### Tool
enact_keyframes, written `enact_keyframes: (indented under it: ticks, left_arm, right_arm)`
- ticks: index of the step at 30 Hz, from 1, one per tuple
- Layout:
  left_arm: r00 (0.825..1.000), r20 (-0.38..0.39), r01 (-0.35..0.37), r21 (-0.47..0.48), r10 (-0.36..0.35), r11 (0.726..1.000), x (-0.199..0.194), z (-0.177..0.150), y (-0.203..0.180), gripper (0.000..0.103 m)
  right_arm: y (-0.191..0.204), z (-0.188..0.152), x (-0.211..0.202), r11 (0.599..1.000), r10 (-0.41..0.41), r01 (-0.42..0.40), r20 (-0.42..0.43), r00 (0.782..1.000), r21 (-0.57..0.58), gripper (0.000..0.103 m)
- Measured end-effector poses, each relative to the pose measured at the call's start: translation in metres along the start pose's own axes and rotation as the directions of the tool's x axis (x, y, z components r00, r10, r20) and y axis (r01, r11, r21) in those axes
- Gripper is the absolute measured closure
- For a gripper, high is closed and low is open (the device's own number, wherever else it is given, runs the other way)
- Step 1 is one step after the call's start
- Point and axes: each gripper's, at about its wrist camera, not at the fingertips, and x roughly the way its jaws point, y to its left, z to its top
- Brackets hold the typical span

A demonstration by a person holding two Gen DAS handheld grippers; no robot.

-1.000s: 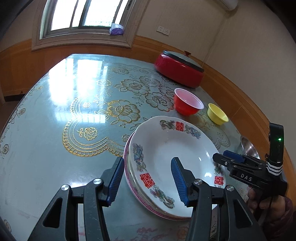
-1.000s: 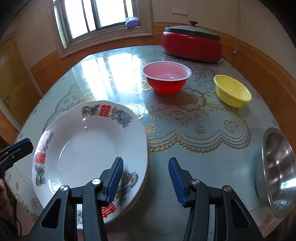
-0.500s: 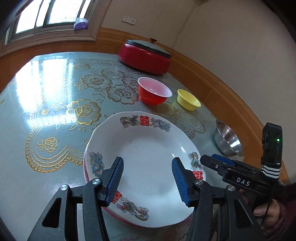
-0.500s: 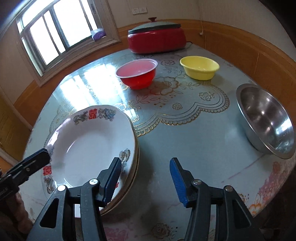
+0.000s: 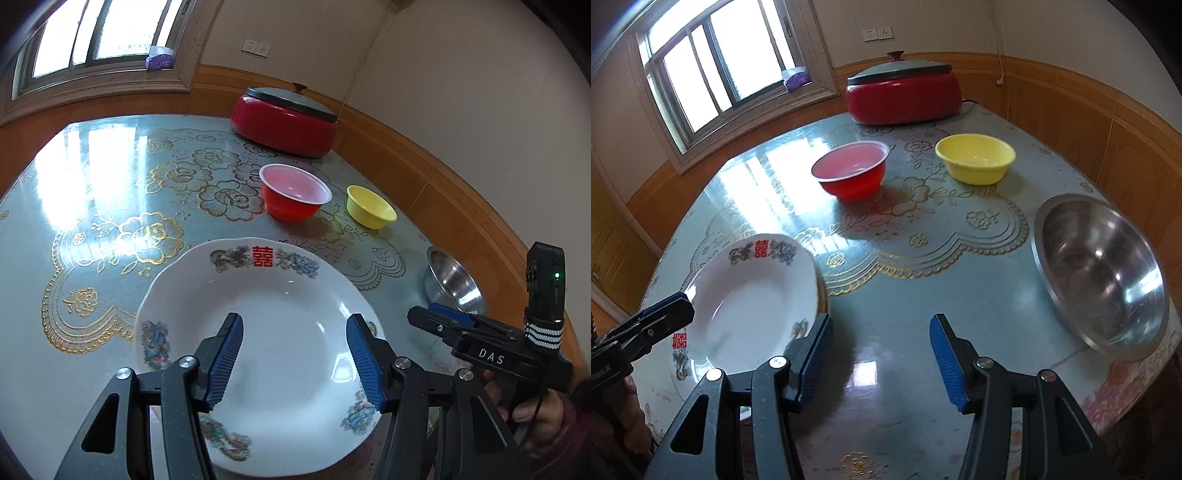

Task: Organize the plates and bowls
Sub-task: 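Move the right gripper to the rim of the steel basin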

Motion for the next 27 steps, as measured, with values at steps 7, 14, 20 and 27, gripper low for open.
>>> enact_keyframes:
  ticks: [7, 14, 20, 27]
  left_arm:
    - [0.999, -0.009, 0.031, 0.019, -0.030, 0.999, 0.033, 0.017, -0.059, 0.044]
    - [0.994, -0.048, 0.107, 0.098, -0.103, 0.989, 0.072, 0.024, -0.124, 0.041]
    - [0.989, -0.110, 0.107, 0.058, -0.100, 0.993, 0.107, 0.022, -0.146, 0.043]
    - [0.988, -0.129, 0.095, 0.049, -0.088, 0.994, 0.127, 0.021, -0.159, 0.043]
  right_arm:
    - [-0.080, 0.034, -0.033, 0.996, -0.065, 0.059, 0.098, 0.993, 0.063, 0.049]
    - [-0.175, 0.053, -0.060, 0.966, -0.201, 0.173, 0.139, 0.970, 0.194, 0.048]
    - [-0.241, 0.049, -0.045, 0.932, -0.224, 0.202, 0.042, 0.974, 0.300, 0.048]
    - [-0.261, 0.045, -0.021, 0.950, -0.141, 0.144, -0.029, 0.990, 0.276, 0.058]
